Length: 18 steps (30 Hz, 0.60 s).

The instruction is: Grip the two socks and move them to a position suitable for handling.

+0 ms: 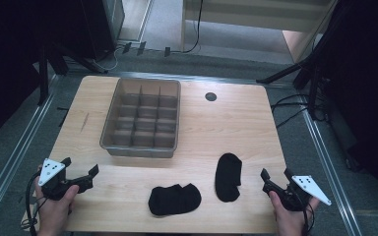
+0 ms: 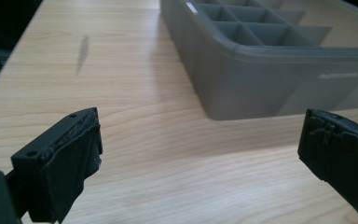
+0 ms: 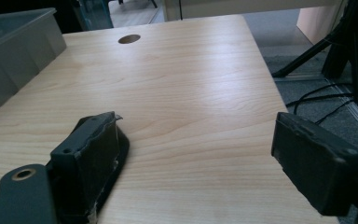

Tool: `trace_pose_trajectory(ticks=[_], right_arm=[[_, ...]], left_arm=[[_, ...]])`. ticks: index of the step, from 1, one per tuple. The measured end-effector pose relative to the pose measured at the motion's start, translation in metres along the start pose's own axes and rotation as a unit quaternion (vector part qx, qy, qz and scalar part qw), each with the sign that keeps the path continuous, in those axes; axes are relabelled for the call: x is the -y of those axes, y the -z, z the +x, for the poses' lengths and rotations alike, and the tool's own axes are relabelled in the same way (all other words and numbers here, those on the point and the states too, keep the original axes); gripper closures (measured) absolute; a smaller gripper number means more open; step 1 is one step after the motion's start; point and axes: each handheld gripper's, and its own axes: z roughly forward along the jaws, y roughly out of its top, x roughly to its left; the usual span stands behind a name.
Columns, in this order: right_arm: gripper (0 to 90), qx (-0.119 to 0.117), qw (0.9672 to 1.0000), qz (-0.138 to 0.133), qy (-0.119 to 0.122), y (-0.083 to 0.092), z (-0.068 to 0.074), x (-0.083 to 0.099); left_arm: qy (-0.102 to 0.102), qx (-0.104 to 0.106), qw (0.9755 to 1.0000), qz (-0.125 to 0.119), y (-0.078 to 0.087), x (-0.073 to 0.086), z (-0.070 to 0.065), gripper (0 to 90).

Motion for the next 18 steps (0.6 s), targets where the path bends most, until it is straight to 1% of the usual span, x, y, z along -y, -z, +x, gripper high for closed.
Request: trace_pose_trajectory(ticks=[3, 7, 8, 9, 10, 11, 12, 13, 14, 15, 18], right_arm=[[17.3, -0.012, 0.9999, 0.001, 0.004, 0.003, 0.008, 0.0], [19.7, -0.018, 0.9998, 0.007, 0.004, 0.005, 0.017, 0.001], [19.9, -0.021, 0.9997, 0.01, 0.003, 0.005, 0.02, 0.001], [19.9, -0.021, 0.9997, 0.01, 0.003, 0.005, 0.02, 0.001], [20.8, -0.025, 0.9995, 0.015, 0.009, 0.006, 0.026, 0.001], [21.0, -0.028, 0.9994, 0.017, 0.011, 0.006, 0.029, 0.002], [21.1, -0.032, 0.9992, 0.02, 0.013, 0.007, 0.033, 0.002], [21.2, -0.037, 0.9989, 0.021, 0.018, 0.007, 0.036, 0.003], [21.2, -0.037, 0.9989, 0.021, 0.018, 0.007, 0.036, 0.003], [22.1, -0.042, 0.9985, 0.026, 0.022, 0.007, 0.043, 0.004], [23.6, -0.048, 0.9978, 0.032, 0.032, 0.006, 0.052, 0.006]], left_arm=[[0.001, 0.012, 0.9999, 0.003, 0.001, 0.0, -0.008, 0.0], [0.0, 0.03, 0.9995, 0.006, 0.004, 0.0, -0.022, 0.0], [-0.002, 0.032, 0.9995, 0.007, 0.004, 0.0, -0.025, 0.0], [-0.002, 0.032, 0.9995, 0.007, 0.004, 0.0, -0.025, 0.0], [-0.004, 0.036, 0.9993, 0.009, 0.005, 0.0, -0.031, 0.0], [-0.012, 0.048, 0.9987, 0.012, 0.005, 0.001, -0.04, 0.0], [-0.019, 0.05, 0.9985, 0.013, 0.006, 0.001, -0.044, 0.0], [-0.022, 0.052, 0.9983, 0.014, 0.006, 0.001, -0.049, 0.0], [-0.022, 0.052, 0.9983, 0.014, 0.006, 0.001, -0.049, 0.0], [-0.022, 0.061, 0.9977, 0.018, 0.006, 0.002, -0.055, 0.0], [-0.026, 0.072, 0.9966, 0.029, 0.005, 0.003, -0.065, 0.0]])
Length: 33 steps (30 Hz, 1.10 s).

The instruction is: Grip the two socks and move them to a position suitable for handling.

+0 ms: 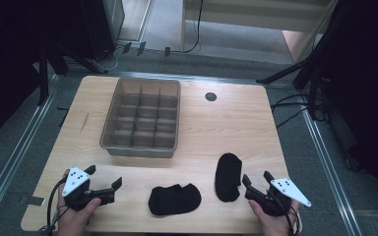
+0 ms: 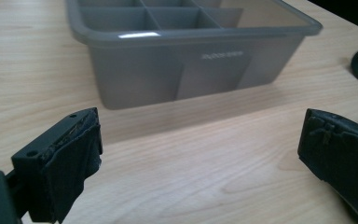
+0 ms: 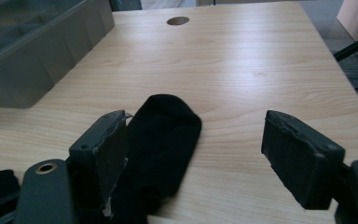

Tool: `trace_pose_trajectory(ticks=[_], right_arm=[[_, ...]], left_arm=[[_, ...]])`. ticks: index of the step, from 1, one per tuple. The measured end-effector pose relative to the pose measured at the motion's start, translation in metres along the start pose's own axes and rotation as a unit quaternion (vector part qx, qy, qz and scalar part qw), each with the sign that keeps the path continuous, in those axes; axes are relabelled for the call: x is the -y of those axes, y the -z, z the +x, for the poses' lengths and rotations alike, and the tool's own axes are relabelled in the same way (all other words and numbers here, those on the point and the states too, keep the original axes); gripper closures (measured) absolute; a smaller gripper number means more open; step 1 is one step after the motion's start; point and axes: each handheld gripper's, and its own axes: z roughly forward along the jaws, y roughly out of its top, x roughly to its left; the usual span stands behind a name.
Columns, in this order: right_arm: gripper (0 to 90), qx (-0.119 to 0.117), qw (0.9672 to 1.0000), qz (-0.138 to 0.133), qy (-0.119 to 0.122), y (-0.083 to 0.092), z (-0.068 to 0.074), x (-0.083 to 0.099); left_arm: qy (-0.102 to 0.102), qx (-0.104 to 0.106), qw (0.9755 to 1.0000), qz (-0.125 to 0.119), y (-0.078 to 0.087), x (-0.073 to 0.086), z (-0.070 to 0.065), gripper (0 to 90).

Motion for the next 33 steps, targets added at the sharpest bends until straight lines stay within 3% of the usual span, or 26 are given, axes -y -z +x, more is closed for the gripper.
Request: trace_pose_trajectory(ticks=[6, 12, 19, 28, 29, 33], right_arm=[[25.3, -0.019, 0.9997, 0.009, 0.013, -0.003, 0.017, 0.001], [27.3, -0.048, 0.998, 0.027, 0.03, -0.011, 0.039, 0.005], [28.7, -0.07, 0.9959, 0.043, 0.038, -0.015, 0.056, 0.009], [32.1, -0.097, 0.9918, 0.068, 0.047, -0.022, 0.075, 0.016], [37.8, -0.112, 0.9899, 0.071, 0.05, -0.023, 0.079, 0.017], [41.4, -0.131, 0.9868, 0.078, 0.054, -0.025, 0.083, 0.019]], left_arm=[[0.008, 0.005, 0.9999, 0.009, -0.001, 0.003, -0.015, 6.1], [-0.006, 0.03, 0.9993, 0.021, -0.006, 0.006, -0.034, 6.1], [-0.017, 0.037, 0.9987, 0.029, -0.009, 0.009, -0.051, 12.9], [-0.027, 0.048, 0.9973, 0.048, -0.013, 0.013, -0.064, 15.1], [-0.03, 0.043, 0.9973, 0.052, -0.015, 0.014, -0.067, 19.6], [-0.035, 0.046, 0.9965, 0.06, -0.017, 0.016, -0.072, 25.7]])
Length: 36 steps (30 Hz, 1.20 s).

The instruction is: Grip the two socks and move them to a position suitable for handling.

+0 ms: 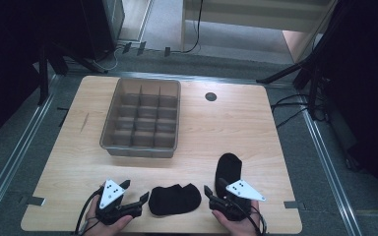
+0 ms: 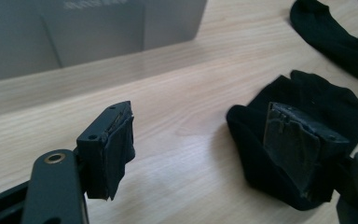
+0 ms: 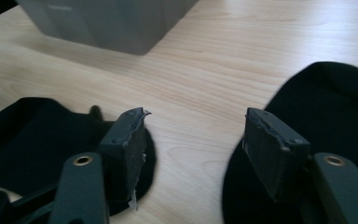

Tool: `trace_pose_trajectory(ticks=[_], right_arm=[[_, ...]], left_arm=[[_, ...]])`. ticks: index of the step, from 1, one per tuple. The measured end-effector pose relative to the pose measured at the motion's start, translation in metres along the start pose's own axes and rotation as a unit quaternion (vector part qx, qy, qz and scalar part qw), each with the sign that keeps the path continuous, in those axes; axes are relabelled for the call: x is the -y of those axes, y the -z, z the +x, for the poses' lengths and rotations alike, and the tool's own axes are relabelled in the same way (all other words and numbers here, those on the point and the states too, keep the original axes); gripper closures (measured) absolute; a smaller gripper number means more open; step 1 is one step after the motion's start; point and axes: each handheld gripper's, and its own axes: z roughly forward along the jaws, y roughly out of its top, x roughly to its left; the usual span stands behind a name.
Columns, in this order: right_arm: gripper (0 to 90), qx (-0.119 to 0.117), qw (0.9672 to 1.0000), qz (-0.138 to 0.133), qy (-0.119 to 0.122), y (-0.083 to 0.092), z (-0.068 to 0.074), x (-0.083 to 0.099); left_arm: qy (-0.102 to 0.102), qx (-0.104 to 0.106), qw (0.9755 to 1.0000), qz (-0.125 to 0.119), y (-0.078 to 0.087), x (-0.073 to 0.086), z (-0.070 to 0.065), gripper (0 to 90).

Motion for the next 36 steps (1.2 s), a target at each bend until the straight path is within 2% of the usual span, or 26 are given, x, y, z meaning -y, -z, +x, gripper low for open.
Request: trace_pose_trajectory(ticks=[1, 4, 8, 11, 14, 17, 18, 22, 23, 25, 26, 27, 28, 29, 31, 32, 34, 36], right_arm=[[42.8, -0.017, 0.9998, 0.008, -0.001, -0.004, 0.003, 0.001], [45.0, -0.033, 0.9993, 0.019, -0.004, -0.009, 0.006, 0.002], [47.5, -0.038, 0.9988, 0.029, -0.004, -0.015, 0.01, 0.004], [50.4, -0.049, 0.998, 0.041, -0.007, -0.019, 0.013, 0.005], [50.9, -0.06, 0.9962, 0.062, -0.008, -0.027, 0.016, 0.009], [52.1, -0.065, 0.9953, 0.072, -0.007, -0.031, 0.018, 0.011], [53.2, -0.068, 0.9947, 0.077, -0.007, -0.032, 0.019, 0.011], [56.8, -0.062, 0.9943, 0.086, -0.001, -0.035, 0.021, 0.013], [56.8, -0.062, 0.9943, 0.086, -0.001, -0.035, 0.021, 0.013], [60.1, -0.054, 0.9947, 0.088, 0.001, -0.036, 0.022, 0.014], [61.3, -0.051, 0.9948, 0.088, 0.003, -0.036, 0.023, 0.014], [66.7, -0.038, 0.9954, 0.087, 0.009, -0.036, 0.024, 0.014], [66.7, -0.038, 0.9954, 0.087, 0.009, -0.036, 0.024, 0.014], [72.8, -0.021, 0.9958, 0.084, 0.028, -0.036, 0.027, 0.015], [81.8, -0.011, 0.9956, 0.083, 0.042, -0.036, 0.03, 0.015], [81.8, -0.011, 0.9956, 0.083, 0.042, -0.036, 0.03, 0.015], [87.6, -0.02, 0.996, 0.077, 0.043, -0.035, 0.03, 0.014], [88.7, -0.024, 0.9969, 0.064, 0.038, -0.033, 0.03, 0.011]], left_arm=[[-0.002, -0.002, 1.0, 0.003, -0.001, 0.001, -0.003, 28.4], [-0.004, -0.003, 0.9999, 0.012, -0.003, 0.001, -0.005, 31.2], [-0.003, 0.0, 0.9998, 0.02, -0.006, 0.002, -0.007, 36.2], [-0.009, 0.004, 0.9995, 0.029, -0.007, 0.003, -0.009, 41.4], [-0.008, 0.009, 0.9993, 0.034, -0.009, 0.004, -0.01, 47.7], [-0.009, 0.008, 0.9992, 0.037, -0.01, 0.005, -0.01, 54.2], [-0.011, 0.015, 0.999, 0.04, -0.01, 0.005, -0.011, 57.1], [-0.017, 0.026, 0.9985, 0.046, -0.012, 0.006, -0.012, 67.3], [-0.018, 0.027, 0.9983, 0.049, -0.012, 0.007, -0.013, 67.3], [-0.018, 0.033, 0.9977, 0.056, -0.014, 0.008, -0.014, 74.3], [-0.016, 0.037, 0.9975, 0.059, -0.015, 0.008, -0.013, 74.3], [-0.017, 0.043, 0.9969, 0.063, -0.016, 0.008, -0.013, 81.1], [-0.017, 0.043, 0.9969, 0.063, -0.016, 0.008, -0.013, 84.3], [-0.012, 0.054, 0.9965, 0.062, -0.016, 0.008, -0.012, 87.9], [-0.011, 0.059, 0.9963, 0.061, -0.016, 0.008, -0.012, 89.9], [-0.011, 0.064, 0.9959, 0.062, -0.016, 0.008, -0.011, 89.9], [-0.007, 0.067, 0.9959, 0.061, -0.016, 0.007, -0.009, 90.0], [0.0, 0.071, 0.9962, 0.051, -0.012, 0.005, -0.005, 90.0]])
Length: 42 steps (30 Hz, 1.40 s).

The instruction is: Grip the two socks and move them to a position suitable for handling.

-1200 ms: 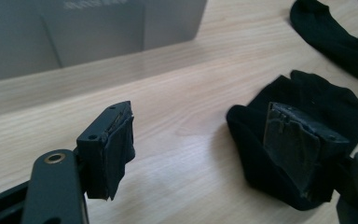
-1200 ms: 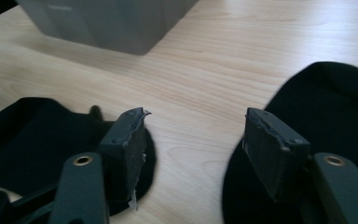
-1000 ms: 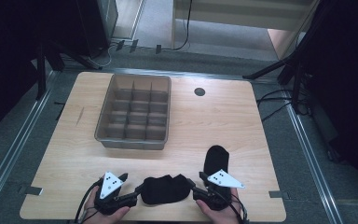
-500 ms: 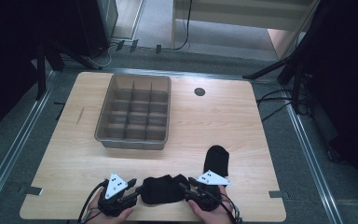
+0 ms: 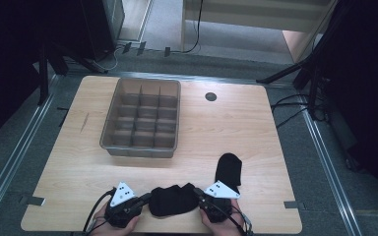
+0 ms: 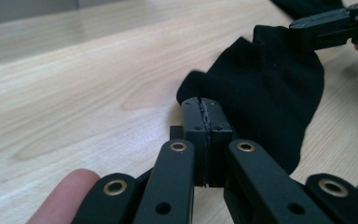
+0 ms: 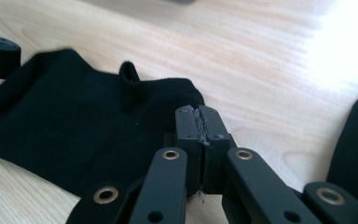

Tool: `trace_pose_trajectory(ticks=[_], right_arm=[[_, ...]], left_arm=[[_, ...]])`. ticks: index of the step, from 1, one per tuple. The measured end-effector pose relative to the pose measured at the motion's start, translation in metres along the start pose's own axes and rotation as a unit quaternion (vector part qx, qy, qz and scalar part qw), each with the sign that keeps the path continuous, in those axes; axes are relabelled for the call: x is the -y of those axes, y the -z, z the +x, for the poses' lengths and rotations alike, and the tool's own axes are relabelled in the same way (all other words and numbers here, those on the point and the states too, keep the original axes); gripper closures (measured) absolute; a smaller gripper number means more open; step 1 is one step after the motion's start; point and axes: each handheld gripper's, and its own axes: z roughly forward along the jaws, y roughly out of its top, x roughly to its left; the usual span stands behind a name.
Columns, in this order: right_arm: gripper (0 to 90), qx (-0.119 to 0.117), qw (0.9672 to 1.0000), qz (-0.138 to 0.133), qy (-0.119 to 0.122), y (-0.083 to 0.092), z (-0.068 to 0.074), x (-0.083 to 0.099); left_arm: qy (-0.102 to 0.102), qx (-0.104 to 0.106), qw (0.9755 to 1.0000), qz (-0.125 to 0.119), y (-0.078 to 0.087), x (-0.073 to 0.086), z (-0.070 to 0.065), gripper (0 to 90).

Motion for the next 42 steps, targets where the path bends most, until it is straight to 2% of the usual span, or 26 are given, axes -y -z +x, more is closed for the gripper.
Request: trace_pose_trajectory(ticks=[9, 11, 14, 21, 25, 27, 29, 31, 35, 36, 38, 39, 40, 41, 42], right_arm=[[89.2, -0.008, 0.9996, -0.027, -0.003, 0.001, 0.006, -0.014], [89.3, -0.01, 0.9993, -0.034, -0.008, -0.001, 0.012, -0.021], [89.3, -0.009, 0.9994, -0.034, -0.002, -0.003, 0.018, -0.024], [89.3, -0.013, 0.9992, -0.038, -0.001, -0.015, 0.031, -0.034], [89.3, -0.015, 0.9991, -0.041, 0.002, -0.021, 0.036, -0.04], [89.3, -0.017, 0.999, -0.042, -0.001, -0.023, 0.037, -0.041], [89.4, -0.017, 0.999, -0.042, 0.002, -0.025, 0.038, -0.041], [89.3, -0.018, 0.999, -0.041, 0.005, -0.03, 0.041, -0.041], [87.3, -0.025, 0.9989, -0.04, 0.003, -0.036, 0.044, -0.038], [79.3, -0.028, 0.9987, -0.043, 0.001, -0.036, 0.043, -0.038], [65.4, -0.031, 0.9986, -0.042, -0.004, -0.035, 0.039, -0.039], [65.4, -0.031, 0.9986, -0.042, -0.004, -0.035, 0.039, -0.039], [57.1, -0.028, 0.9985, -0.045, -0.014, -0.029, 0.033, -0.041], [57.1, -0.028, 0.9985, -0.045, -0.014, -0.029, 0.033, -0.041], [52.3, -0.014, 0.9984, -0.049, -0.026, -0.02, 0.022, -0.043]], left_arm=[[0.007, -0.006, 0.9998, -0.016, 0.013, -0.004, 0.011, 90.0], [0.015, -0.012, 0.9996, -0.022, 0.017, -0.005, 0.017, 90.0], [0.023, -0.02, 0.9991, -0.028, 0.02, -0.006, 0.022, 90.0], [0.028, -0.049, 0.9976, -0.041, 0.03, -0.008, 0.039, 90.0], [0.048, -0.066, 0.9955, -0.05, 0.039, -0.009, 0.055, 90.0], [0.057, -0.068, 0.9947, -0.051, 0.041, -0.008, 0.059, 90.0], [0.057, -0.07, 0.9946, -0.051, 0.041, -0.008, 0.061, 90.0], [0.068, -0.073, 0.9937, -0.051, 0.042, -0.007, 0.066, 90.0], [0.071, -0.081, 0.9929, -0.05, 0.042, -0.006, 0.069, 90.0], [0.076, -0.087, 0.9919, -0.054, 0.042, -0.005, 0.07, 87.1], [0.081, -0.09, 0.9914, -0.048, 0.039, -0.005, 0.072, 64.6], [0.081, -0.09, 0.9914, -0.048, 0.039, -0.005, 0.072, 61.8], [0.08, -0.095, 0.991, -0.05, 0.039, -0.004, 0.073, 57.8], [0.08, -0.095, 0.991, -0.05, 0.039, -0.004, 0.073, 55.0], [0.082, -0.095, 0.9904, -0.059, 0.041, -0.005, 0.073, 51.0]])
